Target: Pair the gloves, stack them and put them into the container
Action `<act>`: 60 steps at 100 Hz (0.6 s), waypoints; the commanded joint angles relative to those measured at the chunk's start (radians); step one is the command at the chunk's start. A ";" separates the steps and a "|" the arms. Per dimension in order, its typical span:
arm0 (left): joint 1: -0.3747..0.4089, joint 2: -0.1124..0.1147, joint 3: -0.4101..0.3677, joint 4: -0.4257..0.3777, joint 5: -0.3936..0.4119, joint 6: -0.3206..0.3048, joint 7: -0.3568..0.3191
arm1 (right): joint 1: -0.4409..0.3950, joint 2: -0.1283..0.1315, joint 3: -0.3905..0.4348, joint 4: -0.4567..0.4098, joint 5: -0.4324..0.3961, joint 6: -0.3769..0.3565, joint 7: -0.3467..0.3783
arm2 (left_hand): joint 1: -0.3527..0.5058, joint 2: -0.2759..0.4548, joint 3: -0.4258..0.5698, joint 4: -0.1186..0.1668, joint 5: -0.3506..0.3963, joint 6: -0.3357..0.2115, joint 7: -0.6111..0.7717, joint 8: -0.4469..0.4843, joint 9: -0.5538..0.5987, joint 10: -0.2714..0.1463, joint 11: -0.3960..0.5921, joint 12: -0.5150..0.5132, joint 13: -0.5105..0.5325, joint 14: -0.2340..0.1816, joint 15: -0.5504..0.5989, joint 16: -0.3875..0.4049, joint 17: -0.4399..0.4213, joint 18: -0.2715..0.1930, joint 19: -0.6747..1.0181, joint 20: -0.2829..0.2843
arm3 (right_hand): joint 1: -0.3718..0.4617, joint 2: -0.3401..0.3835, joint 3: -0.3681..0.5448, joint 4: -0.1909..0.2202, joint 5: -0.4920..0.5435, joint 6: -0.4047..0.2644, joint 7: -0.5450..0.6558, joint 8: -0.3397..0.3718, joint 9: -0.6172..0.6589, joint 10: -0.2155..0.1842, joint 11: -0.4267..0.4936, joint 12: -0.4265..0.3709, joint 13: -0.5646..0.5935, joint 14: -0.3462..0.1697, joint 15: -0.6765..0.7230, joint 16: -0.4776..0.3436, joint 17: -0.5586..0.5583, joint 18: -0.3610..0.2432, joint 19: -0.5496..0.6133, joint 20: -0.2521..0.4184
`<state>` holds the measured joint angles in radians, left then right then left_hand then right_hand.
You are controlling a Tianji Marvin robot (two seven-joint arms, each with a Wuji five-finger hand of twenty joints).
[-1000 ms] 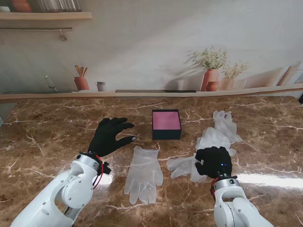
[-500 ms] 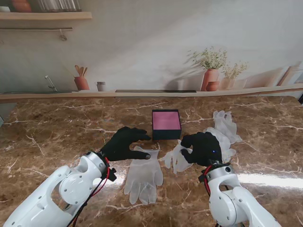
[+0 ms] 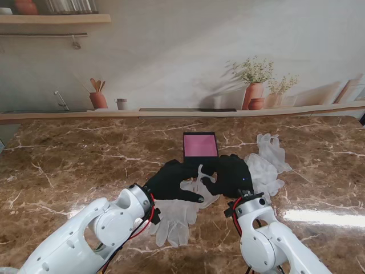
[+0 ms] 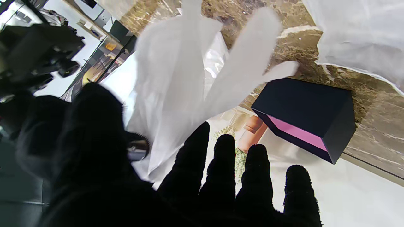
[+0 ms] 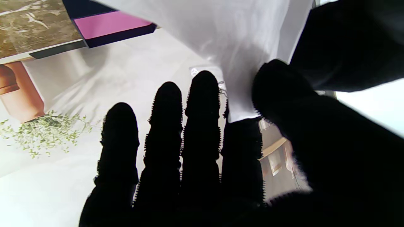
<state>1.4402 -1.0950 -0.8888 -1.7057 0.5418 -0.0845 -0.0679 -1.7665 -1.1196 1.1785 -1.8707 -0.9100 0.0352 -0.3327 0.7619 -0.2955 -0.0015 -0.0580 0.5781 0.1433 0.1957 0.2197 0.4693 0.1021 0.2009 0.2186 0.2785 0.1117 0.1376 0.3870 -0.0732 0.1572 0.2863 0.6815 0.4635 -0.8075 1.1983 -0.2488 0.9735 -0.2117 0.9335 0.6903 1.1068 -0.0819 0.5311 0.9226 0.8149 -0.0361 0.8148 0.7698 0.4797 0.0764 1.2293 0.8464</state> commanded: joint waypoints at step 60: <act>0.044 -0.035 -0.071 0.013 -0.173 -0.090 0.052 | -0.007 -0.014 -0.003 -0.007 0.043 0.004 -0.005 | 0.002 -0.231 0.635 -0.096 0.244 -0.193 0.959 0.826 0.622 -0.068 0.192 0.189 0.544 0.087 0.349 0.256 0.136 0.106 0.675 0.146 | -0.134 0.192 -0.136 0.125 -0.120 0.094 -0.413 -0.151 -0.077 0.014 -0.075 -0.252 0.024 0.013 -0.049 -0.033 -0.011 0.011 0.004 -0.042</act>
<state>1.4710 -1.1224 -0.9575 -1.6909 0.3355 -0.1830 -0.0260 -1.7617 -1.1249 1.1796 -1.8772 -0.8813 0.0016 -0.3548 0.7752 -0.5281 0.6104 -0.1337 0.8151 -0.0594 1.1173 1.0126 1.0404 0.0318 0.3751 0.3583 0.7902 0.1787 0.4439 0.6079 0.0654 0.2433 0.9088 0.8198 0.4146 -0.6882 1.0919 -0.2337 0.8951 -0.1778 0.7481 0.4716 1.0746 -0.0803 0.4811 0.7401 0.8298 -0.0343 0.7823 0.7560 0.4784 0.0862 1.2290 0.8214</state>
